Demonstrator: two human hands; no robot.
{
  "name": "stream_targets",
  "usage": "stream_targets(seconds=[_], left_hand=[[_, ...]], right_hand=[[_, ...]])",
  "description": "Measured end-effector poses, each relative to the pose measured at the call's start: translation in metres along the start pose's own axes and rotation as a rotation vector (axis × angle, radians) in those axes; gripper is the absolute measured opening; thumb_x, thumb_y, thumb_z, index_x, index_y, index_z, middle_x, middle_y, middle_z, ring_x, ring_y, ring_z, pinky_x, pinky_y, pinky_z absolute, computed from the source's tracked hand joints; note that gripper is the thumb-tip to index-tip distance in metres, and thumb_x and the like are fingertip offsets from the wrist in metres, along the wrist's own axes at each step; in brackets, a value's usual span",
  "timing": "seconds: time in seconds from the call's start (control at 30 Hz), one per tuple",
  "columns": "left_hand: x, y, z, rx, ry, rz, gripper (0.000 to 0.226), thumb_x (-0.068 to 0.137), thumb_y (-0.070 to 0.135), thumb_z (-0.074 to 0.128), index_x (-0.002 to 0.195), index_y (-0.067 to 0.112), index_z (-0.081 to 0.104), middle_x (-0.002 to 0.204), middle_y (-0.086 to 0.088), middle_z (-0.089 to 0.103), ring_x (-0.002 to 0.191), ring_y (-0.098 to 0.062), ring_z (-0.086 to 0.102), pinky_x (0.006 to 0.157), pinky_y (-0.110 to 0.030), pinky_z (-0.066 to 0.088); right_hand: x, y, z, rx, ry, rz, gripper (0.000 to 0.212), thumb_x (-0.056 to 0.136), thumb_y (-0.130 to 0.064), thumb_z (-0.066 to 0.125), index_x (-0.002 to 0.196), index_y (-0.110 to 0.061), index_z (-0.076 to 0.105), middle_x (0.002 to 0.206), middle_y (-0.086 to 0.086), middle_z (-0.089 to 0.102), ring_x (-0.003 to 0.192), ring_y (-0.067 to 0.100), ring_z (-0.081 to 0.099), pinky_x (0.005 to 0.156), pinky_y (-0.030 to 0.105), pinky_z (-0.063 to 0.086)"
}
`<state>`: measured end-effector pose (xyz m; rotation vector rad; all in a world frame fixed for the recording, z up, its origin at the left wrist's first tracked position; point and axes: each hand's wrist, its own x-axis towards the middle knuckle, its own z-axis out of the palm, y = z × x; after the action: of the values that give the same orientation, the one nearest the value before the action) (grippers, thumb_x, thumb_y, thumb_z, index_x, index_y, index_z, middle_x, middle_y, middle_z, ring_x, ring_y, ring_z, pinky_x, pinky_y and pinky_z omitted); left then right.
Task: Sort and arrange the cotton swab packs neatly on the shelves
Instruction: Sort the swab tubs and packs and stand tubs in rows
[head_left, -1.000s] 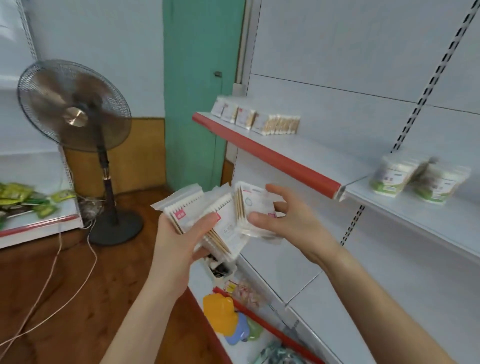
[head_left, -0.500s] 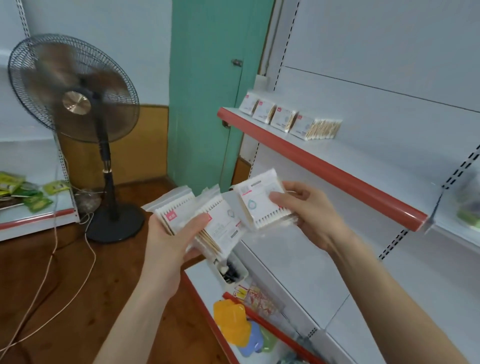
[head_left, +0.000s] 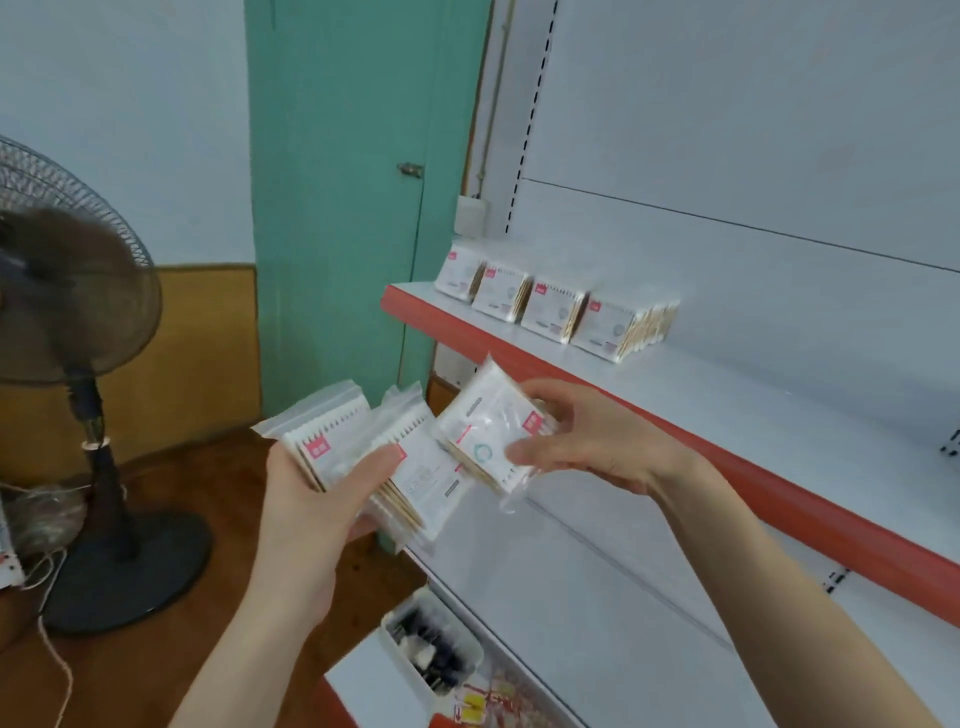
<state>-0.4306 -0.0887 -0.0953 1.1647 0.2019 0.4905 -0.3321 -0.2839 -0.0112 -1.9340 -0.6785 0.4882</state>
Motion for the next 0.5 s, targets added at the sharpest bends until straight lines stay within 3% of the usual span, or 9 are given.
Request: stream_targets(seconds=[0.2,0.33,0.4,0.5], left_hand=[[0.063,-0.004,0.010,-0.057,-0.079,-0.047,0.060,0.060,0.021,0.070,0.116,0.028,0.049,0.103,0.007,0.069,0.085,-0.011,0.070,0.061,-0.030,0.058],[0.107,-0.006,0.015,-0.069,-0.194,-0.090,0.064,0.057,0.021,0.070,0.117,0.024,0.049,0.103,0.005,0.069,0.084,-0.012,0.070,0.056,-0.026,0.056],[0.130,-0.006,0.018,-0.067,-0.275,-0.103,0.068,0.056,0.021,0.070,0.120,0.023,0.049,0.104,0.003,0.069,0.084,-0.012,0.070,0.058,-0.028,0.055],[0.161,-0.002,0.024,-0.068,-0.402,-0.112,0.067,0.058,0.018,0.071,0.121,0.022,0.049,0.103,0.000,0.070,0.084,-0.015,0.071,0.058,-0.030,0.057]], right_hand=[[0.034,0.000,-0.022,-0.012,0.242,0.008,0.042,0.072,0.003,0.072,0.106,-0.015,0.055,0.094,0.001,0.068,0.086,0.015,0.066,0.075,0.029,0.056],[0.040,-0.003,-0.042,-0.098,0.490,0.017,0.038,0.062,-0.013,0.081,0.091,-0.015,0.057,0.073,-0.007,0.069,0.069,0.007,0.065,0.065,0.021,0.052],[0.041,-0.003,-0.050,-0.093,0.593,0.035,0.038,0.059,-0.017,0.081,0.090,-0.014,0.059,0.080,0.001,0.071,0.074,0.013,0.066,0.071,0.026,0.056],[0.042,-0.006,-0.059,-0.072,0.761,0.035,0.031,0.069,-0.001,0.075,0.092,-0.016,0.062,0.083,0.000,0.070,0.077,0.011,0.067,0.069,0.022,0.056]])
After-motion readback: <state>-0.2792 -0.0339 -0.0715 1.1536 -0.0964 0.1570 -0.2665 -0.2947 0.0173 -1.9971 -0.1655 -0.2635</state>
